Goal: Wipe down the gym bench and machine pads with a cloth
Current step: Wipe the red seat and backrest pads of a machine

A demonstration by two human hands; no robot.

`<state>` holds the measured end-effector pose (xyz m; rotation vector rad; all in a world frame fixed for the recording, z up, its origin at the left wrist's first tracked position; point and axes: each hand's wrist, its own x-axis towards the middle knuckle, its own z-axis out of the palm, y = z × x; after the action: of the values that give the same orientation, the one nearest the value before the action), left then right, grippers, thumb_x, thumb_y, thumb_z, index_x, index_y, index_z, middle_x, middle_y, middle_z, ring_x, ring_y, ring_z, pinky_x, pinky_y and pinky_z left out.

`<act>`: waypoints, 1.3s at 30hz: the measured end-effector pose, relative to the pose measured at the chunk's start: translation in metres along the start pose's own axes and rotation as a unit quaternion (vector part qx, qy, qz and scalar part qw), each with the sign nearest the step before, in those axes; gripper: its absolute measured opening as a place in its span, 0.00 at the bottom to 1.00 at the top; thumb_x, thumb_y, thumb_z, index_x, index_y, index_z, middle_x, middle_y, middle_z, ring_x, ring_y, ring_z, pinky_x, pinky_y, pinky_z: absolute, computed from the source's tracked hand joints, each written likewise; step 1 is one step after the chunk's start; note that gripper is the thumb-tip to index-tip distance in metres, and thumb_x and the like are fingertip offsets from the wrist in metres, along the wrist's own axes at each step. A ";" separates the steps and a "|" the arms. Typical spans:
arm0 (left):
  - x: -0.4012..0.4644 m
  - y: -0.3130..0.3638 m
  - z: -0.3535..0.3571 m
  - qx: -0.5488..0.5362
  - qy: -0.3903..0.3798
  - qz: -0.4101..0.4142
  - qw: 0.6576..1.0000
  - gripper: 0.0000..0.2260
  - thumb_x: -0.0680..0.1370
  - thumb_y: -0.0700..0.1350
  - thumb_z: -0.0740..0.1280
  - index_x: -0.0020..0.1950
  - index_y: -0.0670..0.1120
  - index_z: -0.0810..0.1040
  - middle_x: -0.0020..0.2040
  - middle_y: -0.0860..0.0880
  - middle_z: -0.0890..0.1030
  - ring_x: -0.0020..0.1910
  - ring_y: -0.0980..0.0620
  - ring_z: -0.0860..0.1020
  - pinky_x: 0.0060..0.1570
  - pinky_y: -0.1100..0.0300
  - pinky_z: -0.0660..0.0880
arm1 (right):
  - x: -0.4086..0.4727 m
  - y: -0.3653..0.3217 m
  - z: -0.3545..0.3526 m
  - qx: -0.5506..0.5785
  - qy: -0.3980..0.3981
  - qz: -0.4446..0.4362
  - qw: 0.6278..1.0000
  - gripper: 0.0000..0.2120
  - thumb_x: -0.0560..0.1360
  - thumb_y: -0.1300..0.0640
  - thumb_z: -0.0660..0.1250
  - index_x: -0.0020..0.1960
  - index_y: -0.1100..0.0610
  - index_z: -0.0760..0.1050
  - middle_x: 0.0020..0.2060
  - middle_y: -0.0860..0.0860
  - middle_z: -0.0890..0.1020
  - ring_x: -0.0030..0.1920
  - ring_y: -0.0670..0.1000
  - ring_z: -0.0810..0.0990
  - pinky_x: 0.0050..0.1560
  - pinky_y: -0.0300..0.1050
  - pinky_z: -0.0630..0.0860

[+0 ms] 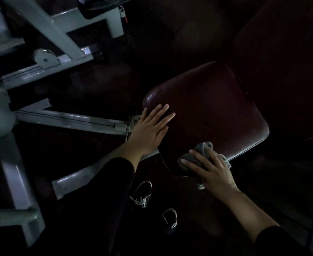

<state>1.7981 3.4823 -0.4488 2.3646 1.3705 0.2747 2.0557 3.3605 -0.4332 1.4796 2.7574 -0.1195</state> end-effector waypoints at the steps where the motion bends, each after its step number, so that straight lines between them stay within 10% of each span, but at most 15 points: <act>1: -0.001 0.003 0.000 -0.008 0.007 -0.011 1.000 0.22 0.83 0.54 0.46 0.78 0.55 0.57 0.79 0.53 0.51 0.78 0.55 0.44 0.76 0.49 0.41 | 0.004 0.004 -0.004 0.020 0.011 0.038 0.999 0.36 0.70 0.48 0.62 0.75 0.38 0.54 0.73 0.48 0.63 0.72 0.63 0.60 0.63 0.64 0.71; 6: -0.024 0.038 0.011 -0.080 0.061 -0.169 0.980 0.26 0.82 0.55 0.48 0.79 0.48 0.51 0.80 0.51 0.48 0.78 0.56 0.42 0.76 0.54 0.41 | 0.053 0.004 -0.022 0.067 0.010 0.141 0.988 0.28 0.73 0.54 0.56 0.72 0.41 0.61 0.70 0.47 0.69 0.70 0.60 0.62 0.58 0.61 0.74; 19: -0.029 0.090 0.035 -0.214 0.132 -0.376 0.892 0.26 0.82 0.56 0.40 0.79 0.50 0.43 0.79 0.55 0.43 0.77 0.62 0.42 0.76 0.54 0.41 | 0.166 0.014 -0.027 0.109 0.008 -0.064 0.992 0.21 0.79 0.47 0.55 0.72 0.42 0.63 0.70 0.49 0.71 0.72 0.60 0.62 0.66 0.60 0.67; 26: -0.010 0.141 0.051 -0.301 0.271 -0.528 0.746 0.25 0.81 0.60 0.45 0.78 0.59 0.44 0.78 0.62 0.46 0.77 0.59 0.47 0.71 0.66 0.47 | 0.169 0.034 -0.027 0.114 -0.031 -0.176 0.977 0.22 0.79 0.45 0.54 0.73 0.41 0.63 0.73 0.50 0.67 0.73 0.61 0.60 0.68 0.62 0.64; 31: 0.007 0.170 0.060 -0.260 0.315 -0.640 0.651 0.25 0.82 0.57 0.49 0.79 0.50 0.56 0.78 0.53 0.58 0.75 0.51 0.61 0.67 0.54 0.66 | 0.166 0.059 -0.026 0.095 -0.022 -0.294 0.951 0.21 0.80 0.45 0.56 0.73 0.40 0.64 0.74 0.50 0.65 0.74 0.61 0.60 0.68 0.60 0.65; 39: 0.012 0.183 0.064 -0.232 0.369 -0.651 0.622 0.21 0.83 0.50 0.53 0.75 0.46 0.65 0.71 0.50 0.71 0.67 0.51 0.72 0.61 0.57 0.70 | 0.166 0.055 -0.022 0.032 -0.010 -0.402 0.915 0.20 0.80 0.41 0.54 0.72 0.36 0.64 0.76 0.50 0.62 0.75 0.63 0.57 0.70 0.61 0.62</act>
<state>1.9709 3.3969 -0.4288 0.3479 2.5228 1.0001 2.0105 3.5301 -0.4225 0.2481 3.1573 -0.2210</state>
